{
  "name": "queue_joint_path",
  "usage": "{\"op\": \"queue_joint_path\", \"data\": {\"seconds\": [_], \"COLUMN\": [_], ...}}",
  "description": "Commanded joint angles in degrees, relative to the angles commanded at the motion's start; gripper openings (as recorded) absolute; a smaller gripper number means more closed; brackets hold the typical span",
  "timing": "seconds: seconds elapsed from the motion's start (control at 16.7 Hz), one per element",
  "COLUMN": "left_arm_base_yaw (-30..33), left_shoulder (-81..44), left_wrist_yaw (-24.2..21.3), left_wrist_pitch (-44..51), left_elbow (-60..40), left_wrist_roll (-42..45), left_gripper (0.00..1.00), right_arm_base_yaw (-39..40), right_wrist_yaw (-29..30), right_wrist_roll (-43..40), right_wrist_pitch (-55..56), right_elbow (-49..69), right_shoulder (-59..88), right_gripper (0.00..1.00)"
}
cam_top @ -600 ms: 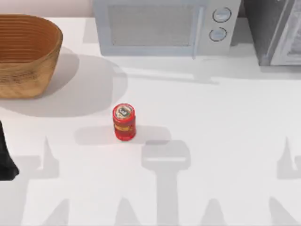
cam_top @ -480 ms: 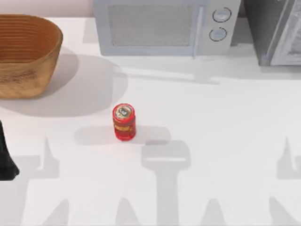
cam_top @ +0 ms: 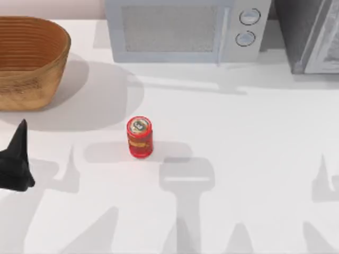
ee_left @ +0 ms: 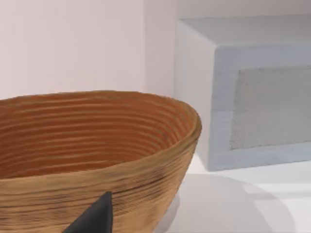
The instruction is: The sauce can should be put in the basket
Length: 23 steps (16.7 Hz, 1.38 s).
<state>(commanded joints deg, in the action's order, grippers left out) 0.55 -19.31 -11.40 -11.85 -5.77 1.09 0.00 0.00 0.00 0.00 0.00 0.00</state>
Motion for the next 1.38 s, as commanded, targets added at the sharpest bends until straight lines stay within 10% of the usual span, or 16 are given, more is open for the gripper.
{"op": "queue_joint_path", "data": {"seconds": [1.38], "left_arm_base_yaw": [0.38], "left_shoulder": [-115.26], "left_wrist_yaw": [-68.78], "left_wrist_pitch": [-71.63], "left_elbow": [-38.36], "left_wrist_roll": [6.12], "left_gripper": [1.00], "right_arm_base_yaw": [0.00], "right_wrist_yaw": [0.00], "right_wrist_roll": [0.00], "right_wrist_pitch": [0.00], "right_elbow": [0.00], "right_shoulder": [0.00], "right_gripper": [1.00]}}
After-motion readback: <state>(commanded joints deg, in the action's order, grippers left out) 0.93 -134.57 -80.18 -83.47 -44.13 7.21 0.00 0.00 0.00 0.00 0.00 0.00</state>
